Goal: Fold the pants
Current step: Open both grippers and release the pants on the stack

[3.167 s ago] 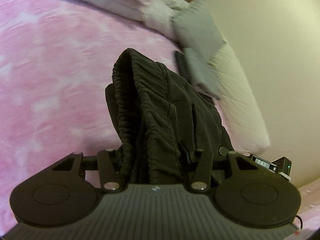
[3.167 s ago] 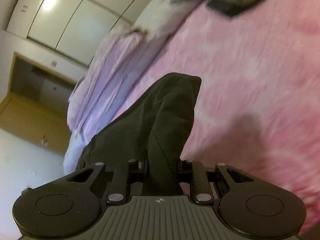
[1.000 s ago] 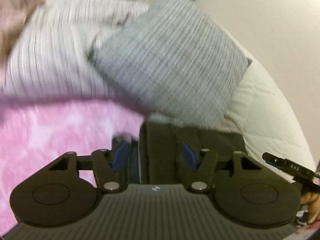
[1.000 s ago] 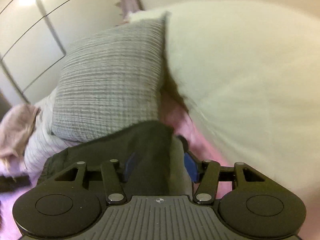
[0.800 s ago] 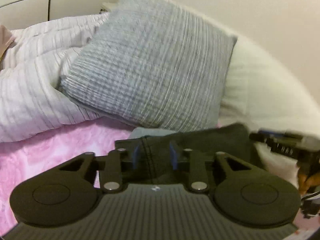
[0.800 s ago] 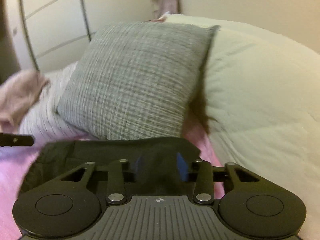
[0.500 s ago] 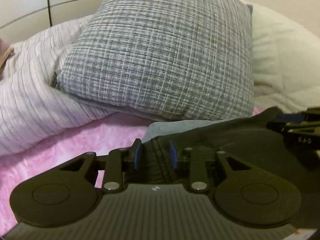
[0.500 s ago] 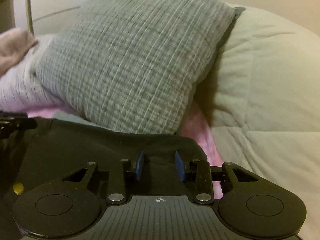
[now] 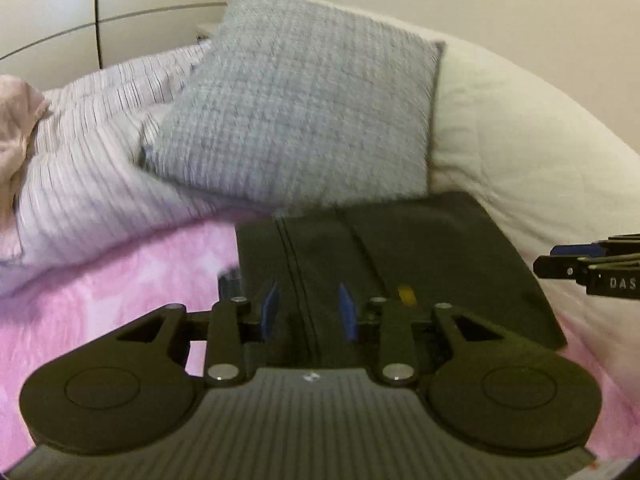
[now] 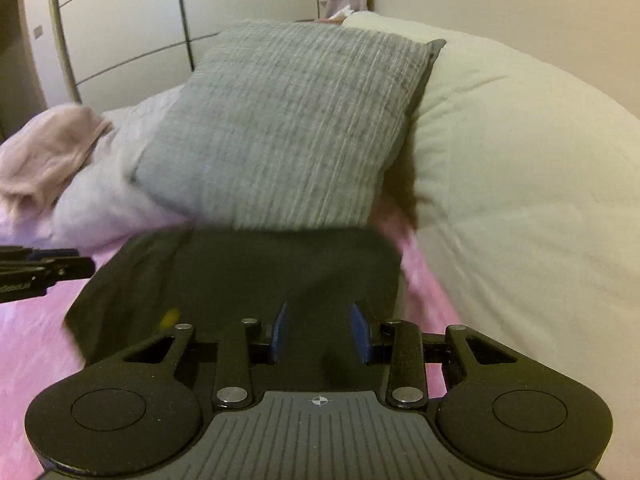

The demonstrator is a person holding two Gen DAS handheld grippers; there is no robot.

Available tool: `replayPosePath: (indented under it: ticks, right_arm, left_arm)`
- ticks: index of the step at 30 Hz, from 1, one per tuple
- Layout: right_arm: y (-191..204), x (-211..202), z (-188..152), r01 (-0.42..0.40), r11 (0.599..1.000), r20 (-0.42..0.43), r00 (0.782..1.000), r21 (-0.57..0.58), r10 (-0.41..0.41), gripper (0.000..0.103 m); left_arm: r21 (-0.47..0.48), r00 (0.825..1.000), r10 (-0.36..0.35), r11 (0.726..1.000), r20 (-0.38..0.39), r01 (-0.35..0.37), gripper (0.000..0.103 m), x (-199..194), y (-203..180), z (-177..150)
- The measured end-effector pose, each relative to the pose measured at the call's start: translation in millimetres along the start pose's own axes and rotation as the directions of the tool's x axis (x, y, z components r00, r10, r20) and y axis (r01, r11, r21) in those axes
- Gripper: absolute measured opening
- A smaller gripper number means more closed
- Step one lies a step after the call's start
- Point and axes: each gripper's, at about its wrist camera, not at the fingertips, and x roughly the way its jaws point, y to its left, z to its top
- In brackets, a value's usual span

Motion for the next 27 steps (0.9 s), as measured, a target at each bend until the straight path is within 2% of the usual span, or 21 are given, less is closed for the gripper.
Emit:
replayPosePath:
  ticks: [2,5,7,11,14,16,18,20,24,26,27]
  right_arm:
    - [13,-4,-15,-0.007,1.000,-0.025,1.000,-0.001,0.007,0.032]
    - [29,18,-30,0.010,1.000,-0.110,0.994,-0.024,-0.012,0.032]
    - [37,38,-36,0.026,0.997,-0.163,0.986,-0.074,-0.038,0.032]
    - [42,41,-25,0.035,0.996,-0.177,0.983,-0.084,-0.049,0.032]
    - [41,21,-13,0.016,1.000,-0.166,0.986,-0.019,-0.019,0.032]
    - [41,3,-6,-0.011,1.000,-0.166,0.986,0.018,0.014,0.037]
    - [42,-17,-3,-0.043,0.998,-0.161,0.986,0.040,0.049,0.053]
    - [47,-37,1,-0.057,0.997,-0.144,0.987,0.048,0.063,0.058]
    - [56,-72,10,-0.049,0.997,-0.126,0.990,0.060,0.056,0.061]
    - [59,-91,13,-0.062,0.996,-0.117,0.991,0.071,0.070,0.062]
    - [61,-100,15,-0.064,0.995,-0.114,0.991,0.075,0.072,0.063]
  left_arm:
    - [0.005,0.998,0.033,0.999,-0.061,-0.032,0.026,9,-3,-12]
    - [-0.008,0.990,0.066,0.998,-0.124,-0.067,0.027,30,1,-24]
    - [0.021,0.988,0.076,0.997,-0.135,-0.074,0.028,35,-4,-21]
    - [0.025,0.982,0.093,0.996,-0.166,-0.090,0.027,28,-9,-11]
    - [-0.014,0.980,0.092,0.995,-0.178,-0.096,0.027,6,-9,-1]
    - [-0.033,0.982,0.096,0.994,-0.165,-0.103,0.029,-18,-12,3]
    - [-0.050,0.981,0.099,0.993,-0.167,-0.109,0.037,-41,-16,7]
    - [-0.062,0.981,0.108,0.991,-0.164,-0.119,0.041,-63,-20,12]
    - [-0.080,0.982,0.103,0.990,-0.158,-0.116,0.052,-111,-33,21]
    - [-0.082,0.984,0.097,0.991,-0.148,-0.110,0.064,-135,-41,24]
    - [-0.086,0.985,0.094,0.990,-0.145,-0.108,0.066,-146,-45,26]
